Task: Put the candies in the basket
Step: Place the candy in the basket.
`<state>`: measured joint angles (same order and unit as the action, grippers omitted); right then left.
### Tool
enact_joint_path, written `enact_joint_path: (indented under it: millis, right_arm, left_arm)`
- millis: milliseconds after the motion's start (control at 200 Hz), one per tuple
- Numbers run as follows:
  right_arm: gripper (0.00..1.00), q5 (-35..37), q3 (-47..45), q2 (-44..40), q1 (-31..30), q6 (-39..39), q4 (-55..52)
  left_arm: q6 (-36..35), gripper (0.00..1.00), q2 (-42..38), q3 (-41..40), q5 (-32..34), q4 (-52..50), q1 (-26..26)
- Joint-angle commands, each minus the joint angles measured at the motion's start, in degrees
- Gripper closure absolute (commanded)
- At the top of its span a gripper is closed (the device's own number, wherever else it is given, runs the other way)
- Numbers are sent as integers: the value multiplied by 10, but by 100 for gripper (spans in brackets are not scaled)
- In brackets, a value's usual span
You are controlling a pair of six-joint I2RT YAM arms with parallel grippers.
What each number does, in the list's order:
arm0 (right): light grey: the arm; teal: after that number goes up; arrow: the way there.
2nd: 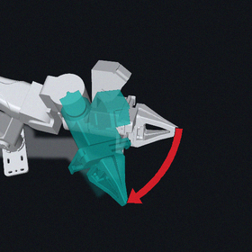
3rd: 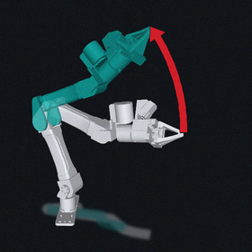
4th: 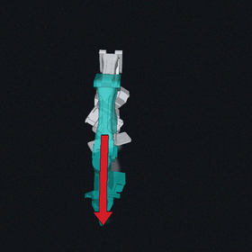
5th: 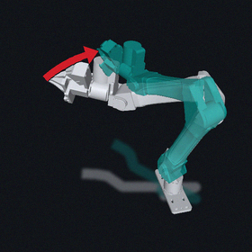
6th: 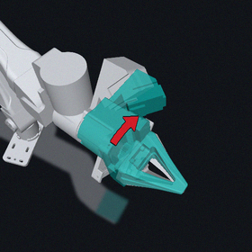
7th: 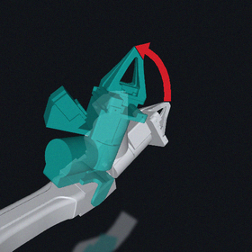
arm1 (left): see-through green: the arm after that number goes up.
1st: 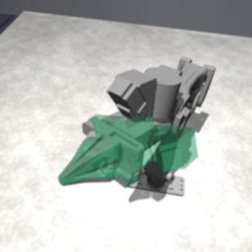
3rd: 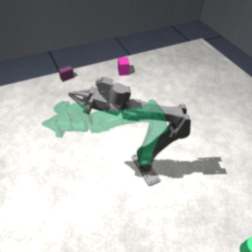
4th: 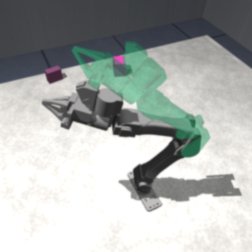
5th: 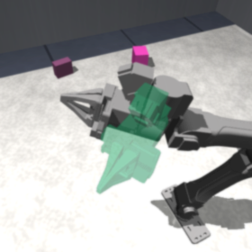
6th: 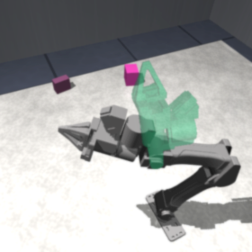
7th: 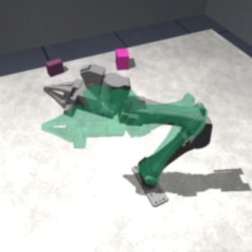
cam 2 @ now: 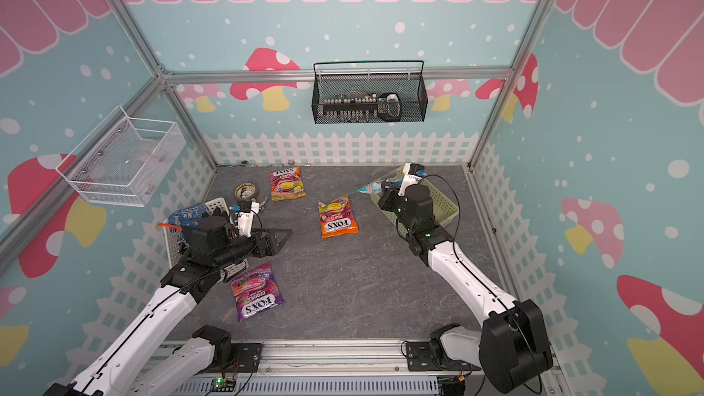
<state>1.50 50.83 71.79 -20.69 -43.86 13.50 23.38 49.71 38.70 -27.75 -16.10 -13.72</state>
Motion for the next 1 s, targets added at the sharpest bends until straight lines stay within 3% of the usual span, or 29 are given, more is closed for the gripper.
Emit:
enact_joint_path:
  millis: [0,275,600,996]
  right_arm:
    - [100,76,-3,9,9,-19,67]
    - [100,163,-54,66,49,-38,250]
    - [100,64,-1,171,121,-52,282]
    - [100,17,57,293,137,-72,329]
  left_arm:
    - [-15,1,-4,-6,-18,-6,3]
    - [-18,1,-6,-6,-22,-6,3]
    - [-23,1,-6,-2,-22,-4,3]
    - [-20,1,-2,-3,-22,-3,5]
